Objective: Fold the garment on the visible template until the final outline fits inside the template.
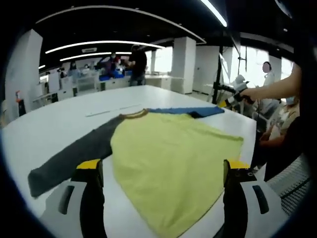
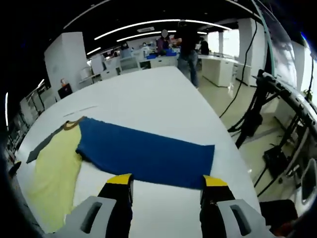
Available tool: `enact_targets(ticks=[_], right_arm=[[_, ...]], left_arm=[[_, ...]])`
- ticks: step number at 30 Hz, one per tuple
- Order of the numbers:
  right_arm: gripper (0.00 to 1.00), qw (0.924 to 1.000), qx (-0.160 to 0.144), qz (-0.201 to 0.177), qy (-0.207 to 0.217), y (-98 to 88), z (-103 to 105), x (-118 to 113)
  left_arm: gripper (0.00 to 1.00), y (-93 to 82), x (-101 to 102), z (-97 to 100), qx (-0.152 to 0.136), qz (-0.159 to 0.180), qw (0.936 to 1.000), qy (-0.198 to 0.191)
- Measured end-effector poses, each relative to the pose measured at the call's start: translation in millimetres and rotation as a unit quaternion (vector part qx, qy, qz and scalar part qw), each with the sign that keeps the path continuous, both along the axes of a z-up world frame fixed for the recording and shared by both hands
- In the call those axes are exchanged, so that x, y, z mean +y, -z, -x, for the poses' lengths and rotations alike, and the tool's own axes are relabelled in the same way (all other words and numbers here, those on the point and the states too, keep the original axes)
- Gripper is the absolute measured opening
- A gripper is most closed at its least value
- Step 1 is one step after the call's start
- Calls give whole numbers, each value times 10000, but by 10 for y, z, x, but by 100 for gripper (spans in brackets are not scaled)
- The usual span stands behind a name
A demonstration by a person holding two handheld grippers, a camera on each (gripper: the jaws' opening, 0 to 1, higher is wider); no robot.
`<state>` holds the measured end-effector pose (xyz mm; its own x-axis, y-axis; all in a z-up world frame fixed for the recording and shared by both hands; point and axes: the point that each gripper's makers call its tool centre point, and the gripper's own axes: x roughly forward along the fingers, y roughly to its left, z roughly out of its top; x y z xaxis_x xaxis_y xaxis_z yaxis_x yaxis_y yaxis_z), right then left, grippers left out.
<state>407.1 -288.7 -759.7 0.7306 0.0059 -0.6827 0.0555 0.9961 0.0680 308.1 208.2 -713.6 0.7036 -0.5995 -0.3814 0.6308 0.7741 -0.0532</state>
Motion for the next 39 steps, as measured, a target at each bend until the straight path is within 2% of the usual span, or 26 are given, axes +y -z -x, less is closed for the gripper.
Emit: enact_targets(ticks=[4,11,15,19,31,39], right_arm=[[36,9996,100,130,221,102,6,-178],[24,9982,266,216,486,172,84,-253],[21,9979,282,189,553,184,95,-257],[17,9971,426,263,569,223,135,-265],[12,9966,383,137,719,228,112,-278],[7,9943,334,-10,1011,231,114,-311]], left_arm=[[98,-24,-1,-8,-39,2,10000,-6],[97,-26,24,-10,-23,-31,10000,-61],[97,-18,36,-2,-5,-32,10000,-92],[96,-1,53,1,22,-58,9999,-120],[95,21,100,35,93,-102,9997,-178],[96,36,129,54,121,-135,9996,-228]])
